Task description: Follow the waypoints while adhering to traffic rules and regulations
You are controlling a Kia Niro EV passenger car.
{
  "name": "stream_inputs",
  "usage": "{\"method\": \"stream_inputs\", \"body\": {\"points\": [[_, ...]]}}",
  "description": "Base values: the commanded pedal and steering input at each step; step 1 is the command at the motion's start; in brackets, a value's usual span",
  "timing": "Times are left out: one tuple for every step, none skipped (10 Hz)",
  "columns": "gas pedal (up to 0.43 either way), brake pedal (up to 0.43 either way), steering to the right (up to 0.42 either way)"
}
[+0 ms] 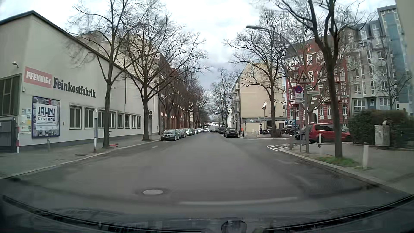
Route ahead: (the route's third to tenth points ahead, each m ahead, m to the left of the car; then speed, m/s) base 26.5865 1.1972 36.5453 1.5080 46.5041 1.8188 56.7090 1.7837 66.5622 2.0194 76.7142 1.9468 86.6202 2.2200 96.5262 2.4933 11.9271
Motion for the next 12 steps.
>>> {"method": "stream_inputs", "body": {"points": [[0.039,0.012,-0.005],[0.028,0.012,-0.006],[0.02,0.012,-0.004],[0.0,0.012,-0.001],[0.0,0.012,0.0],[0.0,0.012,0.0],[0.0,0.012,0.0],[0.0,0.012,0.0],[0.0,0.012,0.0],[0.0,0.012,0.0],[0.0,0.012,0.0],[0.0,0.012,0.0]]}}
